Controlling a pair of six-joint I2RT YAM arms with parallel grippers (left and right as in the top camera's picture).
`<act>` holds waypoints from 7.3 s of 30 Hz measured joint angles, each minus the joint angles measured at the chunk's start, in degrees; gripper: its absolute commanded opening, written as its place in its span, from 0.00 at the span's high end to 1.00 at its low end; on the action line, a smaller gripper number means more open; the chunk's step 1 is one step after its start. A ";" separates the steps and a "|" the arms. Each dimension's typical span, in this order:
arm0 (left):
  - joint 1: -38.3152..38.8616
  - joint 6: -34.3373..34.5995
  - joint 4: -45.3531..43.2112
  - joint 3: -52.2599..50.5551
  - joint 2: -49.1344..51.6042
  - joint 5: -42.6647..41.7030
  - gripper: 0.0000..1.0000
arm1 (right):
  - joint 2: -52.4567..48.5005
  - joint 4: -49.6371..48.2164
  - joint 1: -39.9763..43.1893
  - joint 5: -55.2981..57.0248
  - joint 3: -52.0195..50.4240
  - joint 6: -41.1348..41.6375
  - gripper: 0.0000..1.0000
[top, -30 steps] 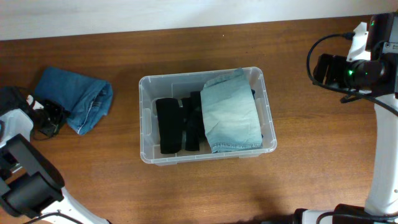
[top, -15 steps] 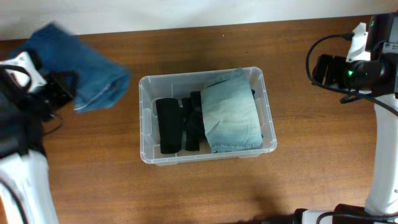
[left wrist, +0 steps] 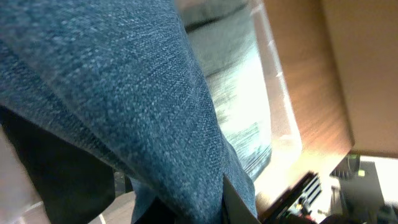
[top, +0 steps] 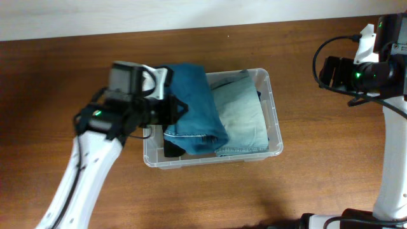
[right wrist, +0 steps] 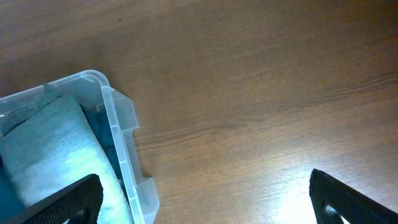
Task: Pack container
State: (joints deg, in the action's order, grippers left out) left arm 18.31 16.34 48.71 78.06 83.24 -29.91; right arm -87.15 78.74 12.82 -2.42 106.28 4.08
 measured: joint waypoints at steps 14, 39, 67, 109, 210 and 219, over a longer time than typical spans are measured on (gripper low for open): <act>-1.25 -4.50 6.97 1.70 9.03 25.73 0.13 | 0.00 0.00 0.00 0.00 0.00 0.00 0.02; 6.16 -8.66 -0.17 16.11 32.74 21.29 0.99 | 0.00 0.35 -0.04 -1.79 0.00 -1.18 0.01; -4.90 -9.94 12.39 23.41 2.23 27.65 0.29 | -35.56 -2.10 -25.38 -6.62 0.74 -11.13 0.86; -23.67 -13.77 5.86 14.03 -6.43 29.07 0.01 | 5.42 -10.69 -4.17 -1.53 -5.62 -7.10 0.01; -23.63 -18.78 -43.91 -75.82 -79.54 19.54 0.01 | 86.14 -75.56 -8.83 -7.76 -105.70 -9.25 0.01; -23.63 -20.00 -45.00 -77.00 -82.44 21.55 0.01 | 86.14 -75.56 -8.83 -7.78 -105.70 -9.25 0.02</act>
State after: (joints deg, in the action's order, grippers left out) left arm -5.32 -3.66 3.70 1.06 0.80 -8.36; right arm -1.02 3.18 3.99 -10.20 0.58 -5.17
